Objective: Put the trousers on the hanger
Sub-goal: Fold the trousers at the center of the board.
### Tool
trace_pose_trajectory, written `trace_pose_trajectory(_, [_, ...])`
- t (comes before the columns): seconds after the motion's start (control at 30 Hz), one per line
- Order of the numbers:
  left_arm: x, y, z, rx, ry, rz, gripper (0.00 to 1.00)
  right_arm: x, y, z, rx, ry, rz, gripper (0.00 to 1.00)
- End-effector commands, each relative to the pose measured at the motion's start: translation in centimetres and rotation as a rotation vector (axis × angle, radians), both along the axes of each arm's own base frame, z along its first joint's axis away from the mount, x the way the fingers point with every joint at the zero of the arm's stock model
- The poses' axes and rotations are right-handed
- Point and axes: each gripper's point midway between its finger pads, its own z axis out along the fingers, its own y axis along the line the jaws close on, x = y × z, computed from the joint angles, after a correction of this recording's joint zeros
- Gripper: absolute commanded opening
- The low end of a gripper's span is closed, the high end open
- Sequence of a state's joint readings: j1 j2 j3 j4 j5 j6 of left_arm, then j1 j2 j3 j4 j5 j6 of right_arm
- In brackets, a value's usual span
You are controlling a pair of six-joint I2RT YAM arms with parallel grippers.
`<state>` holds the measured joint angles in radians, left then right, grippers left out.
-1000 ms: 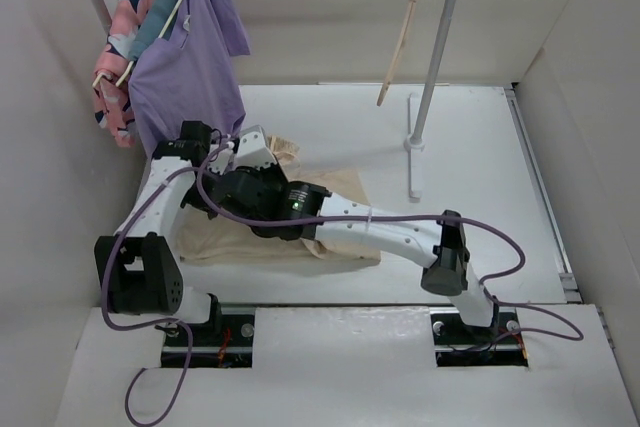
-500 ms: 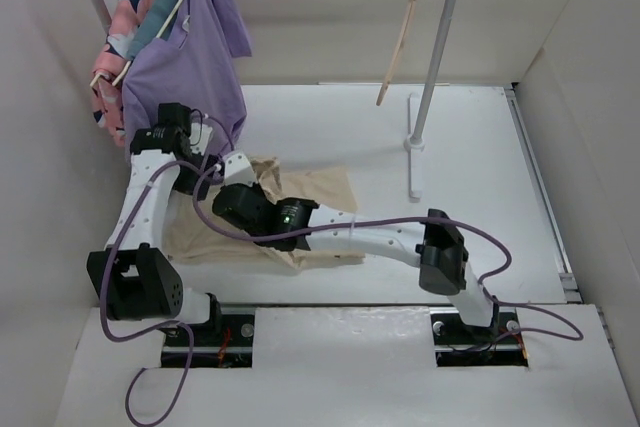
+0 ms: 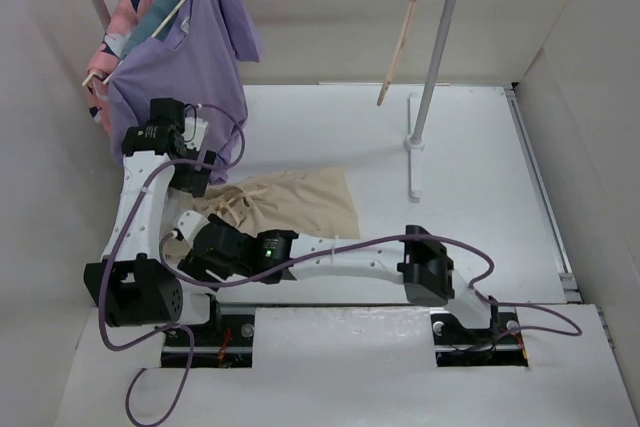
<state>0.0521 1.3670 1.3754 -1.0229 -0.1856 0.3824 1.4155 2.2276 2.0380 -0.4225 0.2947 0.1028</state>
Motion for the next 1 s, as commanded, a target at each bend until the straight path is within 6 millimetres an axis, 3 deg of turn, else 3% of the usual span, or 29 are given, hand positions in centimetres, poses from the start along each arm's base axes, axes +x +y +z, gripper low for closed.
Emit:
trace_pose_trajectory(0.0, [-1.6, -2.2, -0.1, -0.111, 0.038, -0.092, 0.90, -0.1, -2.0, 7.5, 0.136, -0.018, 0.012, 0.81])
trace_pose_trajectory(0.07, [-2.1, -5.3, -1.3, -0.200, 0.079, -0.188, 0.90, -0.1, -4.0, 7.6, 0.151, 0.026, -0.062, 0.81])
trace_pose_trajectory(0.1, [-2.5, -6.3, -1.7, -0.218, 0.091, -0.232, 0.90, 0.4, -5.9, 5.3, 0.113, 0.060, -0.100, 0.81])
trace_pose_trajectory(0.13, [-3.2, -8.0, -2.7, -0.239, 0.133, -0.288, 0.88, 0.4, -7.5, 7.4, 0.181, 0.120, -0.154, 0.81])
trace_pose_trajectory(0.2, [-3.9, -9.7, -3.5, -0.262, 0.156, -0.350, 0.88, 0.8, -10.2, 7.0, 0.208, 0.187, -0.226, 0.80])
trace_pose_trajectory(0.23, [-4.4, -10.1, -4.1, -0.257, 0.167, -0.380, 0.88, 1.1, -12.9, 6.3, 0.220, 0.234, -0.299, 0.80])
trace_pose_trajectory(0.27, [-4.5, -11.1, -4.4, -0.260, 0.170, -0.432, 0.88, 1.0, -14.0, 6.0, 0.224, 0.249, -0.328, 0.80])
trace_pose_trajectory(0.3, [-4.5, -11.3, -4.5, -0.250, 0.163, -0.449, 0.88, 1.7, -15.7, 5.2, 0.206, 0.254, -0.386, 0.80])
trace_pose_trajectory(0.33, [-4.4, -11.5, -4.7, -0.240, 0.158, -0.462, 0.88, 2.0, -18.2, 2.7, 0.128, 0.271, -0.445, 0.80])
trace_pose_trajectory(0.37, [-3.8, -11.8, -5.1, -0.223, 0.139, -0.483, 0.88, 2.0, -19.4, 2.3, 0.129, 0.316, -0.503, 0.80])
trace_pose_trajectory(0.47, [-1.6, -11.4, -6.0, -0.151, 0.085, -0.471, 0.90, 3.4, -24.3, -2.3, 0.008, 0.386, -0.665, 0.81])
trace_pose_trajectory(0.57, [-0.1, -11.0, -6.9, -0.115, 0.063, -0.422, 0.91, 4.8, -27.5, -5.1, -0.008, 0.485, -0.805, 0.82])
trace_pose_trajectory(0.7, [3.2, -9.6, -8.2, -0.002, 0.003, -0.353, 0.91, 7.1, -28.9, -6.0, 0.061, 0.530, -0.887, 0.82])
trace_pose_trajectory(0.8, [3.7, -9.0, -8.9, 0.017, 0.007, -0.332, 0.90, 8.7, -29.4, -5.7, 0.111, 0.548, -0.939, 0.82])
trace_pose_trajectory(0.93, [2.7, -9.7, -11.0, -0.057, 0.094, -0.366, 0.67, 10.8, -30.9, -7.9, 0.049, 0.552, -1.027, 0.82])
trace_pose_trajectory(0.97, [2.6, -10.1, -11.1, -0.074, 0.111, -0.383, 0.57, 11.4, -30.9, -8.0, 0.051, 0.553, -1.041, 0.82])
